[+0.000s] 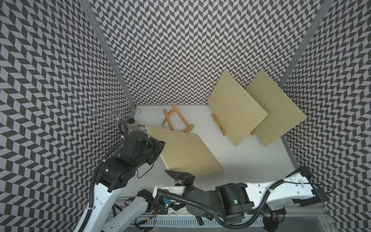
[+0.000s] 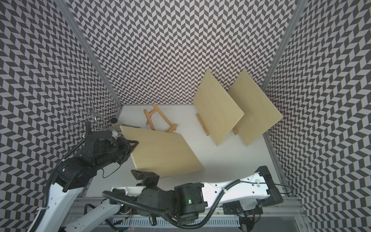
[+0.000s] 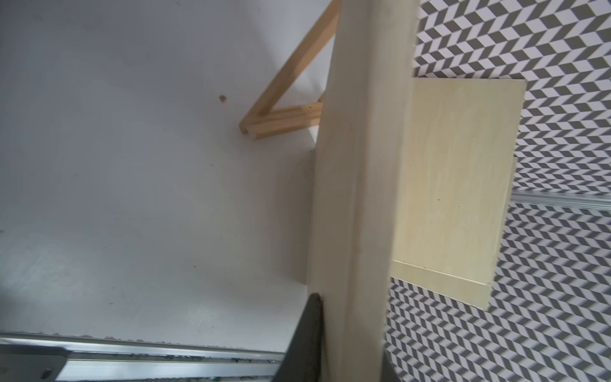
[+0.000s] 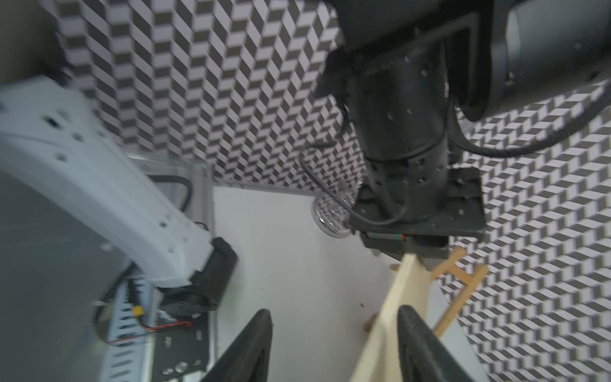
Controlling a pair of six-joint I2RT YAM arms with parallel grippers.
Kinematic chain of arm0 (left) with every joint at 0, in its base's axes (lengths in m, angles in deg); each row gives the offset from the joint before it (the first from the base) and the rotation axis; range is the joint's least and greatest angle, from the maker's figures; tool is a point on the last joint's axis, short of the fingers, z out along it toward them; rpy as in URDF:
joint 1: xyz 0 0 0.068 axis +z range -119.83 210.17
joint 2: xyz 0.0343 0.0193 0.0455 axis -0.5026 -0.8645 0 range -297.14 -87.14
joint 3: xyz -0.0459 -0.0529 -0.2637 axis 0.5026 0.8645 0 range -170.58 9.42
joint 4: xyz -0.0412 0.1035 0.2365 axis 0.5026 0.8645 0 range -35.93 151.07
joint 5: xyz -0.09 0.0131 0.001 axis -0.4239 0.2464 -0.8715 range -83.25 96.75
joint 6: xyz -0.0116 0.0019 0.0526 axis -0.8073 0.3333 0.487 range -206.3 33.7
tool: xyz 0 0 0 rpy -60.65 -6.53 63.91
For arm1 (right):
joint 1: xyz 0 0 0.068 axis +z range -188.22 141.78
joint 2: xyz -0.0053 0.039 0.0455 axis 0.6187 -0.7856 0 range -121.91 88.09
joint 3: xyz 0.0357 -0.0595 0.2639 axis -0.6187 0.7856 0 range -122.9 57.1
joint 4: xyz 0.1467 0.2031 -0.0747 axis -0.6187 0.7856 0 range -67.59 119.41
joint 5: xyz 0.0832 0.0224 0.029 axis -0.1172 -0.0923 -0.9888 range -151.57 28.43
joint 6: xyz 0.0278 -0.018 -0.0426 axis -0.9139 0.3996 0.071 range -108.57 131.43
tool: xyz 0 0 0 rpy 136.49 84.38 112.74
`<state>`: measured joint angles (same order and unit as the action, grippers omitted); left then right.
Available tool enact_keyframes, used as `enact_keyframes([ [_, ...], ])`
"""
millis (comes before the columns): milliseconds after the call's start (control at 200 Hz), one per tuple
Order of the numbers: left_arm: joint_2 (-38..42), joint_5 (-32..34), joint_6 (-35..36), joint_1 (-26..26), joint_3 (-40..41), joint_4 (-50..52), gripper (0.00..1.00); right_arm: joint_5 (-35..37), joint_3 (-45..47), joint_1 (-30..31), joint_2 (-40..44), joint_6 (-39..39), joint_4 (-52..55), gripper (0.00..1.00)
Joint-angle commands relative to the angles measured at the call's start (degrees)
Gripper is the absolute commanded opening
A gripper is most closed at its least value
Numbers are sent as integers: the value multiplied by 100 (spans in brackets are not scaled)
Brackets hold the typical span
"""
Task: Assemble the easel
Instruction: Place the drawing board on the easel.
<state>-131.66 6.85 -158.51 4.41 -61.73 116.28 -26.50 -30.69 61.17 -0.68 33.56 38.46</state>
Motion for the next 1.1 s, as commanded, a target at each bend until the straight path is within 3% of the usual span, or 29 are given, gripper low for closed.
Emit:
enact_keyframes([
  [0, 189, 48, -118, 4, -133, -986, 0, -853, 32, 1, 268, -182, -624, 67],
  [140, 125, -75, 101, 1, -80, -1085, 0, -839, 196, -20, 661, -188, -733, 72],
  [275, -51, -216, 1037, 9, -367, -977, 0, -530, 176, -253, 1321, -392, -689, 74],
  [516, -381, -554, 2882, 4, -1084, -844, 0, -528, 823, -1543, 2675, -1278, -916, 76],
  [776, 677, -223, 4014, 7, 337, -2894, 0, -923, 1532, -2704, 2993, -1817, -842, 77],
  [1097, 1244, 390, 4936, 1, 1959, -5413, 0, -1052, 1363, -3001, 2576, -1738, -656, 78],
])
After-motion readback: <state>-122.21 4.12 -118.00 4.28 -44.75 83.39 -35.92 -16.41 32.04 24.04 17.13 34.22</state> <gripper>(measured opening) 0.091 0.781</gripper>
